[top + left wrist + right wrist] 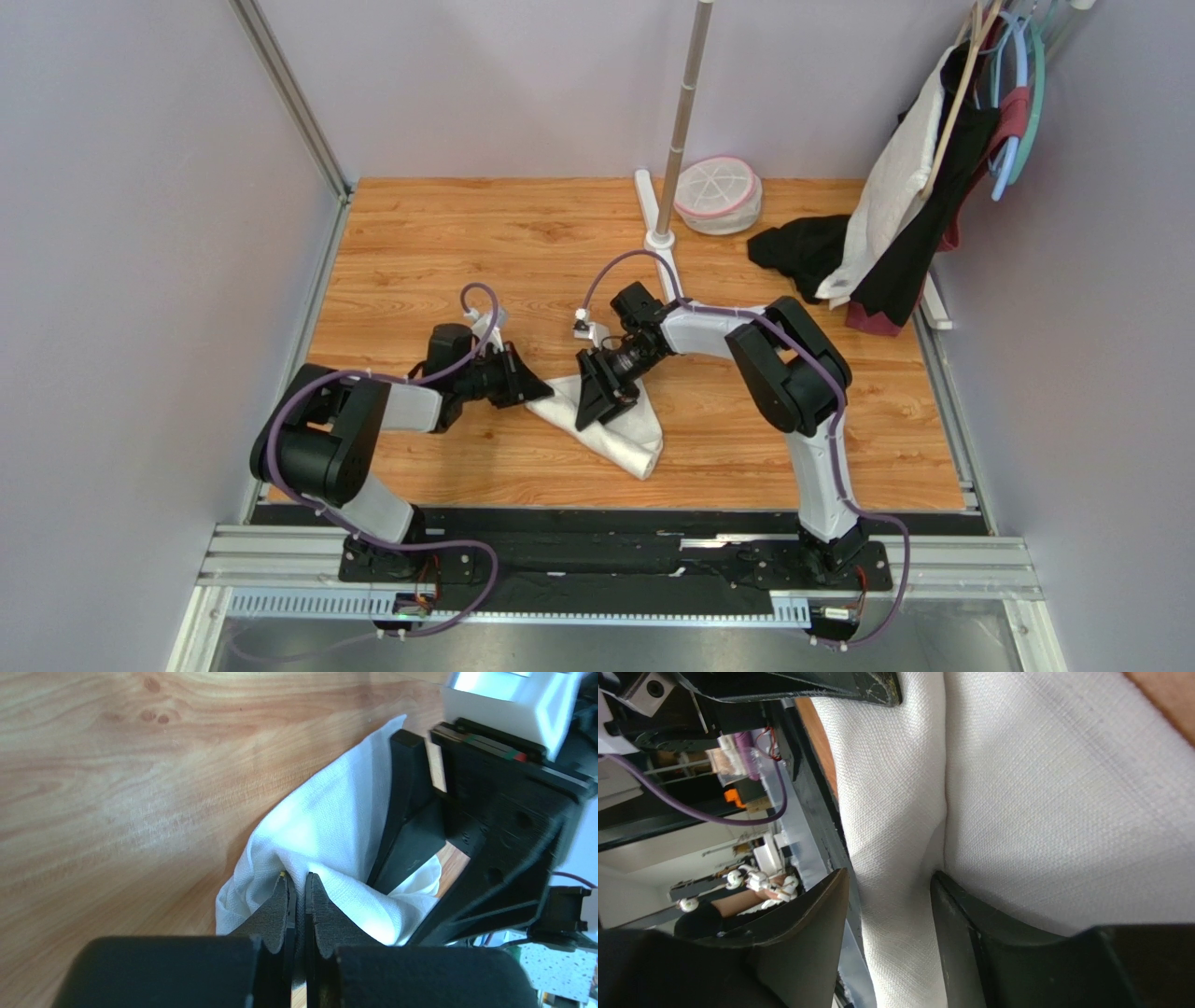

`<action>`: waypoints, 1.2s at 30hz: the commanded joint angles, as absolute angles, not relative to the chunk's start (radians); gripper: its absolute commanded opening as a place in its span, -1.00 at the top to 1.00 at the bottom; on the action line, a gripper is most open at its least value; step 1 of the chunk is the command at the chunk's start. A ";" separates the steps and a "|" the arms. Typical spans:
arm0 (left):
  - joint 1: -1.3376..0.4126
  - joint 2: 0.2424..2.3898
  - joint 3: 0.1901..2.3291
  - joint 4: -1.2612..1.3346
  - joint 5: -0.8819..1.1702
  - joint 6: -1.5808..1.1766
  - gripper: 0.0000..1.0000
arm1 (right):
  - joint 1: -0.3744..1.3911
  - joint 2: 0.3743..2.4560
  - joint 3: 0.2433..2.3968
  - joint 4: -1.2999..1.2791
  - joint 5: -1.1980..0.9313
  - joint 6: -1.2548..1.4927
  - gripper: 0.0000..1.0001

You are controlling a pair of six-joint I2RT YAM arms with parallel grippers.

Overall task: Fold the napkin, place the utensils inside, and roll it up
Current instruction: Roll the napkin with the utensil

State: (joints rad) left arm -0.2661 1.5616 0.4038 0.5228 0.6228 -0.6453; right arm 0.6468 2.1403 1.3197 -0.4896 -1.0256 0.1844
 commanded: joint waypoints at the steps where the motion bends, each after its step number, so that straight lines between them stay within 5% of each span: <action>1: -0.272 1.580 0.494 0.363 0.609 -0.611 1.00 | 0.643 1.998 1.344 -0.543 -0.830 0.169 -0.11; 10: -0.272 1.626 0.612 0.154 0.577 -0.557 1.00 | 0.794 1.688 1.214 -0.395 -0.241 0.126 -0.18; 18: -0.272 1.667 0.664 0.094 0.578 -0.555 1.00 | 1.129 1.678 1.118 -0.288 0.357 0.040 -0.20; 36: -0.272 1.672 0.706 0.049 0.589 -0.541 1.00 | 1.204 1.819 1.048 -0.216 0.497 -0.025 -0.11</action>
